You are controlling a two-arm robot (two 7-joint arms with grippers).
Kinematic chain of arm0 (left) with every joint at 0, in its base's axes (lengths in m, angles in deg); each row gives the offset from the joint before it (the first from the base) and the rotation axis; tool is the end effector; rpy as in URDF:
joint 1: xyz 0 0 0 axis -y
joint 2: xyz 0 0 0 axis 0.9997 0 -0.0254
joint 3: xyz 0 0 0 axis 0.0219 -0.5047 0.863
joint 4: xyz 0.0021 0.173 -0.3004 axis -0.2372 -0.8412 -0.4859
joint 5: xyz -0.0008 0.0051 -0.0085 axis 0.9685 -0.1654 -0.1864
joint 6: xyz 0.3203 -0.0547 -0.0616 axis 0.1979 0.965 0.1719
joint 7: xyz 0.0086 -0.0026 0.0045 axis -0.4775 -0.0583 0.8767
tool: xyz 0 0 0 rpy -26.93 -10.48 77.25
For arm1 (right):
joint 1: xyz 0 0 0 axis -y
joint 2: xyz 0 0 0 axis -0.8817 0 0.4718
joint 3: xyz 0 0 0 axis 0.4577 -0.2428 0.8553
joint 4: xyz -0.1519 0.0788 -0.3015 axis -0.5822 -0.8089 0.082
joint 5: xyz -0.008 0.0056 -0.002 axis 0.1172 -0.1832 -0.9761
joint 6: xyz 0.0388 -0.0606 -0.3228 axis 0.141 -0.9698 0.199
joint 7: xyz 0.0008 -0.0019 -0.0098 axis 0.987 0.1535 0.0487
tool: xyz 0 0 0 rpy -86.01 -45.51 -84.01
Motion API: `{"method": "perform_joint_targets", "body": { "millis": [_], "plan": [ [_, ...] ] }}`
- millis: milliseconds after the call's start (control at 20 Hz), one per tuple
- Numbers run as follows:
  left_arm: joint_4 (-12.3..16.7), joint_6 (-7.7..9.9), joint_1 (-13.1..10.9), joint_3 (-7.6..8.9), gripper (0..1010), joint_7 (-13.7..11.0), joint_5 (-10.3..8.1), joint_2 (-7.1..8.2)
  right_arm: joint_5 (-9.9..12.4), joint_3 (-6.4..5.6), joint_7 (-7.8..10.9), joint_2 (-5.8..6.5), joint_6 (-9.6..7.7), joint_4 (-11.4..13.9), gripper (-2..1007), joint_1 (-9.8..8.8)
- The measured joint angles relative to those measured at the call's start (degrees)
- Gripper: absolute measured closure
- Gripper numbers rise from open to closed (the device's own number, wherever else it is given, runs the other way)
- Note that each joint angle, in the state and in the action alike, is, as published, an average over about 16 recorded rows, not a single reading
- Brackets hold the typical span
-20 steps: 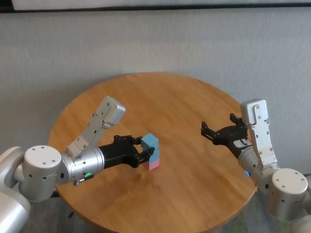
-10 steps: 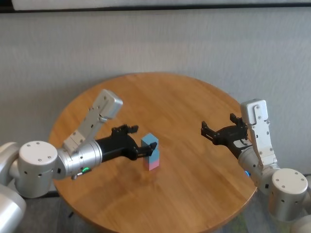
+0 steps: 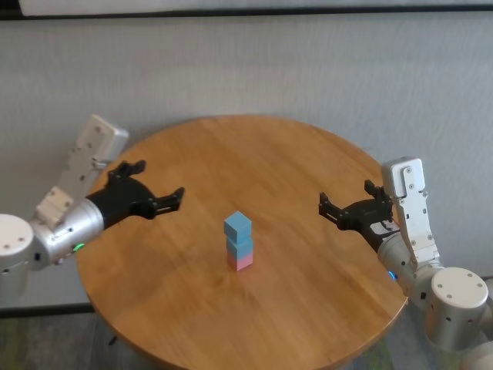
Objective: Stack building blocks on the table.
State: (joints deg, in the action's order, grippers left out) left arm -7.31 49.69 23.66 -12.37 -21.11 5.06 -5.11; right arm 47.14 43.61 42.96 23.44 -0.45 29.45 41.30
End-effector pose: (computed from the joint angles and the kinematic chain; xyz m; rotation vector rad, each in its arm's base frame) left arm 0.4539 0.0458 -0.2933 0.3507 -0.0622 0.8951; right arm 0.4229 -0.0180 -0.3787 -0.2299 0.0146 -1.2909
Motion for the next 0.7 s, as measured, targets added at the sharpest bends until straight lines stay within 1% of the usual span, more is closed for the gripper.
{"method": "perform_joint_targets", "body": {
  "millis": [150,300,450,700],
  "plan": [
    [0.1,0.02,-0.6,1.44,10,1.3,0.72,0.95,0.0,0.00,0.00,0.00,0.00,0.0,0,0.00],
    [0.1,0.20,-1.0,2.43,10,2.1,1.25,1.68,0.0,0.00,0.00,0.00,0.00,0.0,0,0.00],
    [0.1,0.37,-1.2,2.84,10,2.4,1.62,2.08,0.0,0.00,0.00,0.00,0.00,0.0,0,0.00],
    [0.1,0.52,-1.2,2.87,10,2.5,1.93,2.26,0.0,0.00,0.00,0.00,0.00,0.0,0,0.00]
  ]
}}
